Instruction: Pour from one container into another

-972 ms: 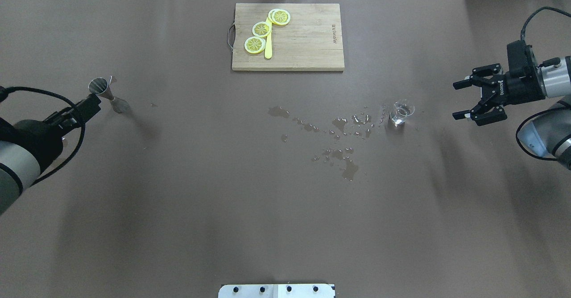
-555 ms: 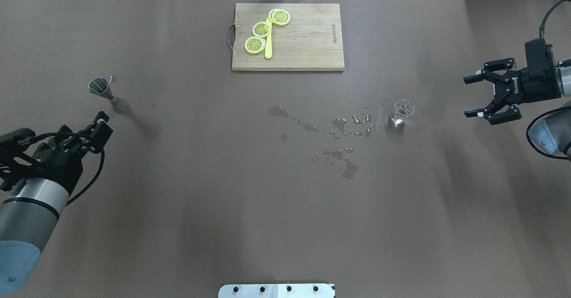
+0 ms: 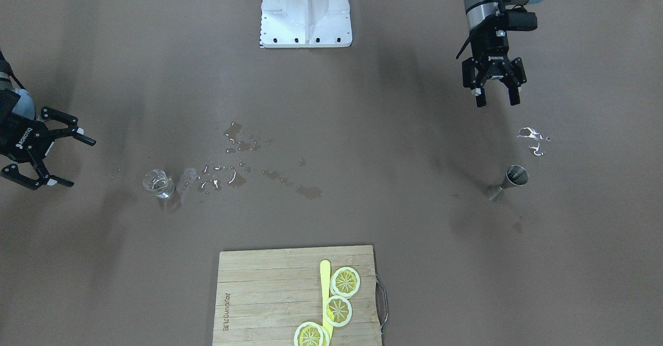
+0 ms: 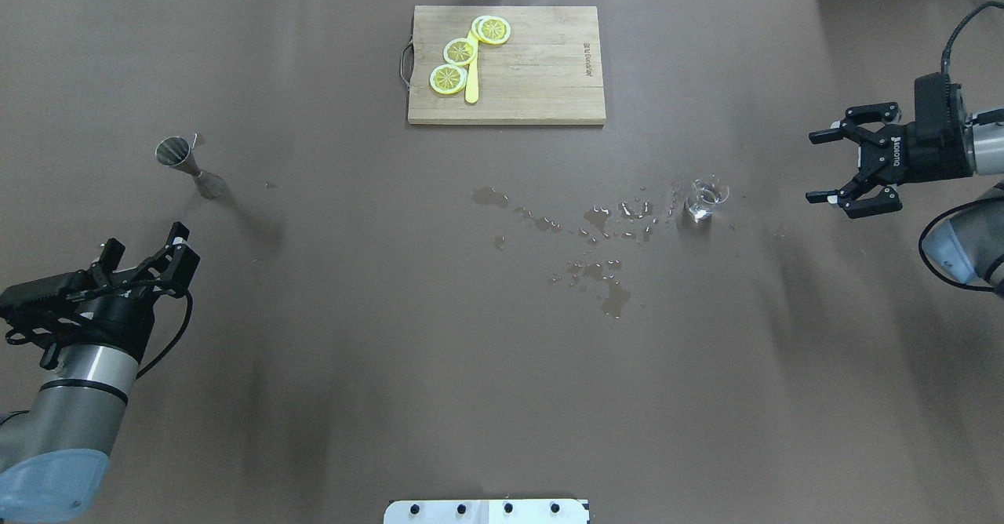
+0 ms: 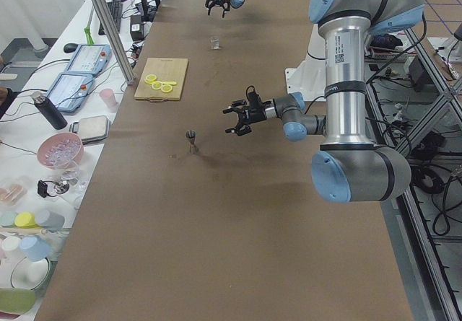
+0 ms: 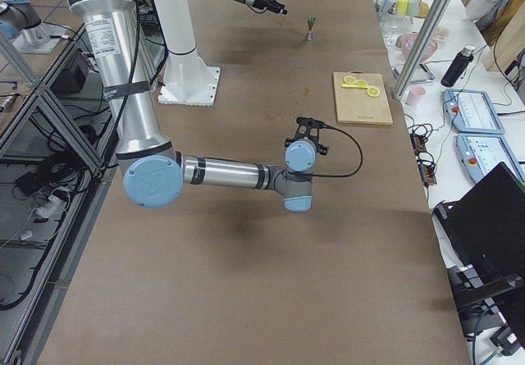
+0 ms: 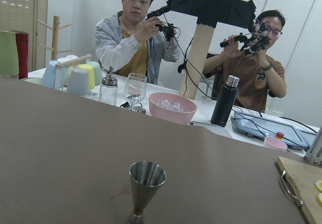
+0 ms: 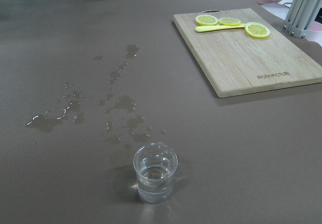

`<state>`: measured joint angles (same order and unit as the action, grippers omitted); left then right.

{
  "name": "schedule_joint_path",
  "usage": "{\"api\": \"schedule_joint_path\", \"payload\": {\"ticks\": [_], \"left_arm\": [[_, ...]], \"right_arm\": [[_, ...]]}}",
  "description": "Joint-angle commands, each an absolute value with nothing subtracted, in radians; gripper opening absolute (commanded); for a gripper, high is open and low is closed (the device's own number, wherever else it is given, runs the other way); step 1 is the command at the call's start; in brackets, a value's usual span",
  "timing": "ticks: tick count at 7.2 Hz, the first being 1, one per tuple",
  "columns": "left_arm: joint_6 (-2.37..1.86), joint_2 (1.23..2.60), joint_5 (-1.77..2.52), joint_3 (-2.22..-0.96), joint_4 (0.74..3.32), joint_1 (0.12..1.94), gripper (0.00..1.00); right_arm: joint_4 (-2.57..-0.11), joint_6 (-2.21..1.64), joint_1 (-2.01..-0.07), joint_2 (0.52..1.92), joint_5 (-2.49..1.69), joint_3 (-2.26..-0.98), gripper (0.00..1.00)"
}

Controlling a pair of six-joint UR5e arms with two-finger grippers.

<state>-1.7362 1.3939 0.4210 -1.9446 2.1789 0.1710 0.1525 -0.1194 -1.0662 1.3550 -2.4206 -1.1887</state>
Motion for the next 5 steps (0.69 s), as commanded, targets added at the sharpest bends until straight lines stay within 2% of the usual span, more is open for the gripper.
{"api": "schedule_joint_path", "payload": {"ticks": [1,5], "left_arm": [[-1.735,1.431,0.341,-1.840,2.180,0.155,0.99],[-1.736,1.516,0.342,-1.704,2.181,0.146,0.99]], "right_arm": [[0.150,-0.094,-0.990,1.371,-2.343,-1.192,1.00],[0.150,-0.095,-0.954,1.306,-2.342,-1.106,0.99]]}}
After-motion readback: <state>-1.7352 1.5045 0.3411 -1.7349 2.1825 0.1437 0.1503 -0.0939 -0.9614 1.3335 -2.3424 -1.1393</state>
